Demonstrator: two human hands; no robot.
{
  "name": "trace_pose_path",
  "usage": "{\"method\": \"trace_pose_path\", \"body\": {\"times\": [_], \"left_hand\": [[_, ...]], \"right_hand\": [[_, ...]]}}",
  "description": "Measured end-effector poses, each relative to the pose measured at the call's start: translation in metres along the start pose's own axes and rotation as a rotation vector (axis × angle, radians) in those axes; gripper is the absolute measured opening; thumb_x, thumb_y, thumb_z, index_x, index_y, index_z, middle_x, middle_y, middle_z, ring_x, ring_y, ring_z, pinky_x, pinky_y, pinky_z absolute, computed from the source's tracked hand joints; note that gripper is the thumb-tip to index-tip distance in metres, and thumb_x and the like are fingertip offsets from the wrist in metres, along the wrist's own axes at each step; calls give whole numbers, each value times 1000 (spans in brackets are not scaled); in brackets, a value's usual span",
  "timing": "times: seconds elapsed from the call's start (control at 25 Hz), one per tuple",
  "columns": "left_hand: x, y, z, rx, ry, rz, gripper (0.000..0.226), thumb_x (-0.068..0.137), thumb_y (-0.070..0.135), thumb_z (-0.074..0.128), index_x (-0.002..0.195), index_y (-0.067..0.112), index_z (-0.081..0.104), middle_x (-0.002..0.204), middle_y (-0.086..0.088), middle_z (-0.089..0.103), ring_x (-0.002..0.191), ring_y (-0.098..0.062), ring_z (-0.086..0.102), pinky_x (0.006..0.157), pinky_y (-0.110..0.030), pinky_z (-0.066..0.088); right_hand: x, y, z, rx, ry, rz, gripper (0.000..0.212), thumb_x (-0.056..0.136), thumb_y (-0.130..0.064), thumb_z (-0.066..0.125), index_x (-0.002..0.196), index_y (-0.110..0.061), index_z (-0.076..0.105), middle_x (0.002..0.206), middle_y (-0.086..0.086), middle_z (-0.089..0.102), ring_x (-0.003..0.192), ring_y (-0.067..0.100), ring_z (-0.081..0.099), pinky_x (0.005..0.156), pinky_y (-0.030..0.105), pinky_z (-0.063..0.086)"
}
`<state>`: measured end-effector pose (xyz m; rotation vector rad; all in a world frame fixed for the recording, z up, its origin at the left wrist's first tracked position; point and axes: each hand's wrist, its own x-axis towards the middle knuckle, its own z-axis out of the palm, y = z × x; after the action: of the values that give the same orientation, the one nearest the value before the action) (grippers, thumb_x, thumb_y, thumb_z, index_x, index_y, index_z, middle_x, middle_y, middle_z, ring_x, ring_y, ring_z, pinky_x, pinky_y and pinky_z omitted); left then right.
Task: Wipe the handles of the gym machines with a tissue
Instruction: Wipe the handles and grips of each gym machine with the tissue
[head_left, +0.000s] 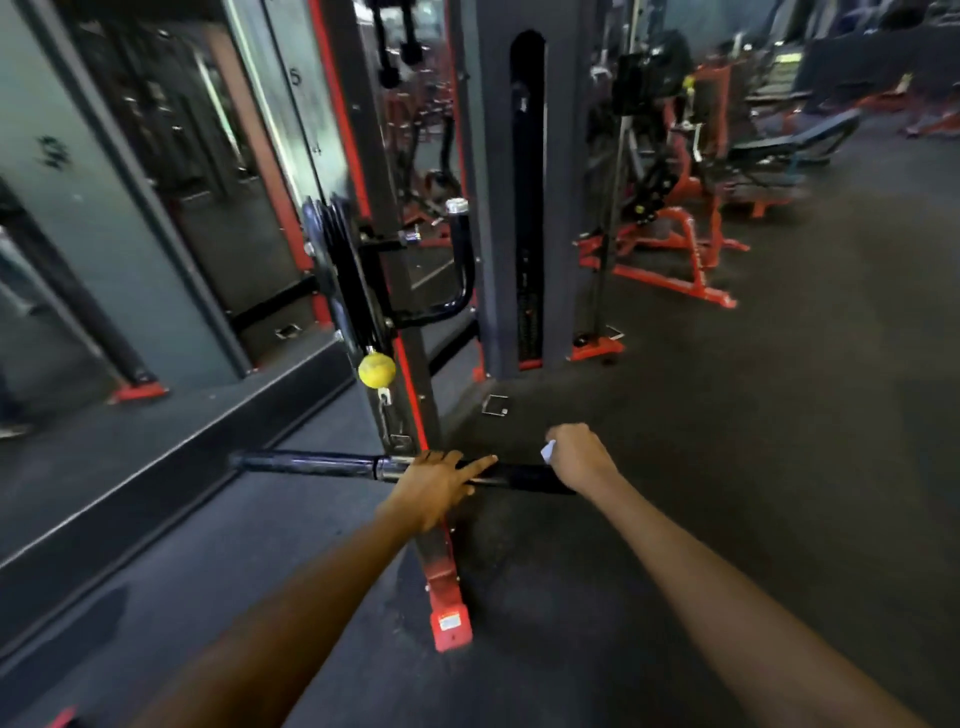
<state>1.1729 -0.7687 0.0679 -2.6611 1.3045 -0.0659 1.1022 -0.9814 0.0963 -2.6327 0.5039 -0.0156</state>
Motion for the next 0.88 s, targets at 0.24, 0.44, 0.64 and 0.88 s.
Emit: {"method": "trace_pose_path", "body": {"times": [0.24,0.44,0.64,0.88], "left_hand": [[5,41,-49,-136,204,-215,54,102,41,37,153,26,25,142,-2,46,128,-23,47,103,-35,36],[45,17,-122,-12,772,-327,47,94,29,40,137,15,50,132,-10,57,124,-29,53,104,-41,40],[76,-46,-219,105,993,-868,53,88,24,54,139,16,45,151,-14,36,142,-34,26,118,-46,13],[81,-81,-221,-184,821,-1209,61,96,32,52,150,19,29,158,-13,18,127,-41,42,94,-47,44]], "right_hand": [[30,3,-34,217,-11,-61,11,88,-12,56,88,-10,67,96,16,62,89,30,61,76,31,48],[78,-23,-72,510,96,-150,32,91,2,49,119,-3,64,123,17,60,109,29,59,90,29,48],[136,-77,-121,672,195,-231,34,88,4,43,110,0,67,104,26,64,69,29,60,56,33,47],[198,-98,-130,519,357,-542,32,75,0,50,47,-8,38,49,11,39,50,27,36,50,33,29]]}}
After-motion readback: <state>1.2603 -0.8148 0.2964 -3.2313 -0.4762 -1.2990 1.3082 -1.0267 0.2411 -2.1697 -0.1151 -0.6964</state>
